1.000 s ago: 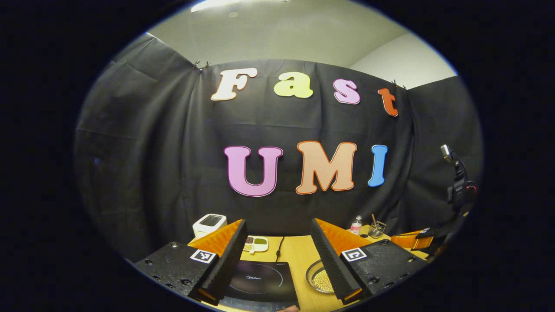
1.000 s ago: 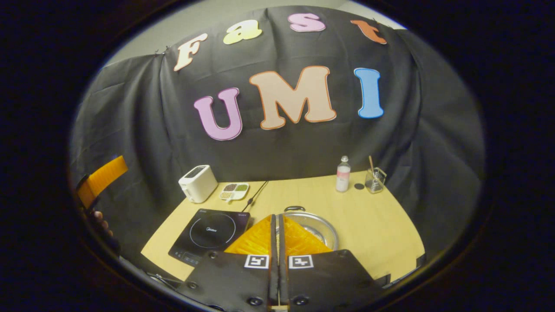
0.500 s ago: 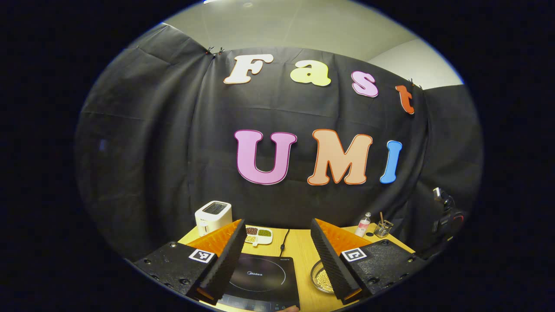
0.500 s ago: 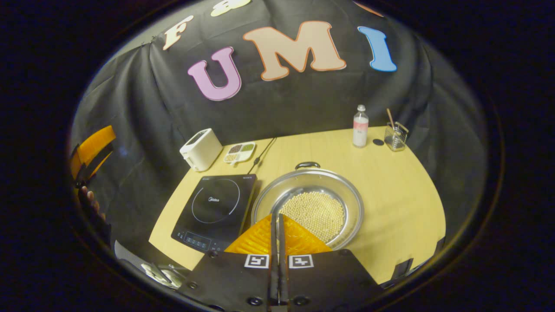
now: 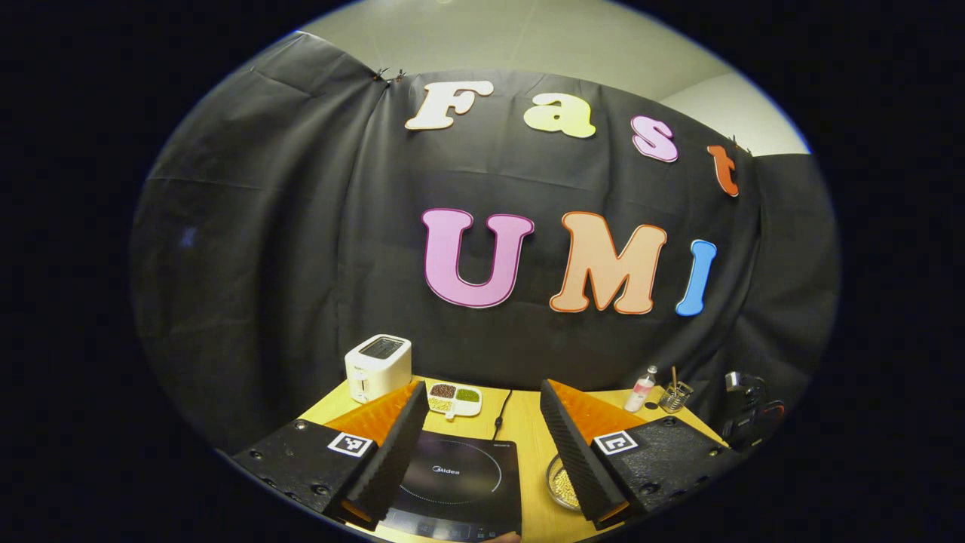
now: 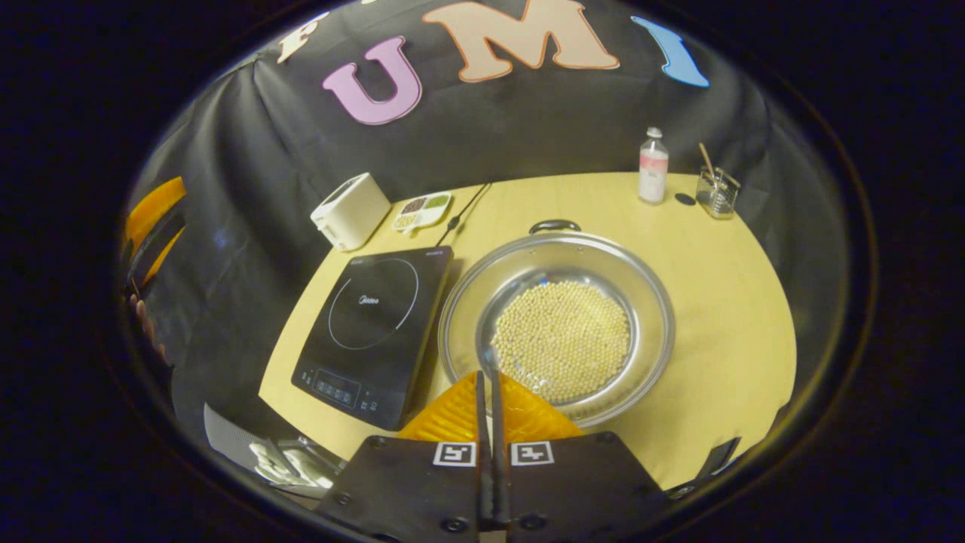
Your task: First push the handle of the pot to place it horizontally, then grasp the pot with both hands and set it on the induction cooktop.
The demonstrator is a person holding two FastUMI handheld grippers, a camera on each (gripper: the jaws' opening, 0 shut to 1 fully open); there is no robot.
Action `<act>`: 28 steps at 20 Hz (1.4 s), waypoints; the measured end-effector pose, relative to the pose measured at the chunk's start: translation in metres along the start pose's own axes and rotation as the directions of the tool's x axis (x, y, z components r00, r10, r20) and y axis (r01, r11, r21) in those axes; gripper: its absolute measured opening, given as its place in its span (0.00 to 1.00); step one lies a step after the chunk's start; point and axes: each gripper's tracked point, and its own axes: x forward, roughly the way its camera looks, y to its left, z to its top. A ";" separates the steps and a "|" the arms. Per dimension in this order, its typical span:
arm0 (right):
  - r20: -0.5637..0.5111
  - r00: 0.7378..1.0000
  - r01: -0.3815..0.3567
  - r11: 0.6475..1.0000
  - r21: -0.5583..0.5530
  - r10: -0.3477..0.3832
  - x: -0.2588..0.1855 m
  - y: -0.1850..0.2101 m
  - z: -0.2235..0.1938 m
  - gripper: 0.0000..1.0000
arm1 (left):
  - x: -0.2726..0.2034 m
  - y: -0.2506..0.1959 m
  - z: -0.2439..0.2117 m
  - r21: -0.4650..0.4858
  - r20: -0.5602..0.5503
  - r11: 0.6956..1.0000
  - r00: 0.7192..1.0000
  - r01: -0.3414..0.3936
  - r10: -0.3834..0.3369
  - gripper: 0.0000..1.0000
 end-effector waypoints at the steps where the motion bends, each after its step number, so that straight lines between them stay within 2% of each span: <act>1: -0.017 1.000 -0.002 1.000 0.006 0.002 0.002 0.000 -0.006 0.03 | 0.002 0.003 -0.001 -0.002 -0.001 1.000 1.000 -0.005 0.005 0.92; 2: -0.030 1.000 -0.003 1.000 0.006 0.003 0.004 0.000 -0.010 0.00 | 0.003 0.006 -0.001 -0.005 -0.004 1.000 1.000 -0.009 0.009 0.91; 6: -0.081 0.997 0.006 1.000 -0.019 -0.008 0.014 0.002 -0.032 0.00 | 0.002 0.016 -0.003 -0.012 -0.009 1.000 1.000 -0.022 0.021 0.91; 7: -0.092 0.996 0.008 1.000 -0.024 -0.010 0.016 0.005 -0.039 0.03 | 0.002 0.019 -0.003 -0.013 -0.010 1.000 1.000 -0.024 0.024 0.91; 14: -0.182 0.983 0.028 0.998 -0.050 -0.037 0.028 0.004 -0.072 0.03 | 0.001 0.029 -0.005 -0.021 -0.014 0.999 1.000 -0.027 0.026 0.91; 21: -0.218 0.974 0.059 0.998 -0.035 -0.065 0.037 -0.008 -0.090 0.03 | -0.008 0.036 -0.003 -0.019 -0.008 0.999 0.999 -0.033 0.033 0.91; 22: -0.216 0.974 0.064 0.998 -0.029 -0.068 0.036 -0.010 -0.089 0.00 | -0.009 0.037 -0.003 -0.018 -0.008 0.999 0.999 -0.035 0.035 0.91; 23: -0.211 0.975 0.068 0.997 -0.025 -0.072 0.036 -0.013 -0.089 0.03 | -0.011 0.038 -0.003 -0.018 -0.007 0.999 0.999 -0.039 0.039 0.91; 28: -0.206 0.975 0.090 0.996 0.004 -0.088 0.033 -0.033 -0.089 0.03 | -0.014 0.032 -0.004 -0.024 -0.011 0.999 0.999 -0.043 0.043 0.91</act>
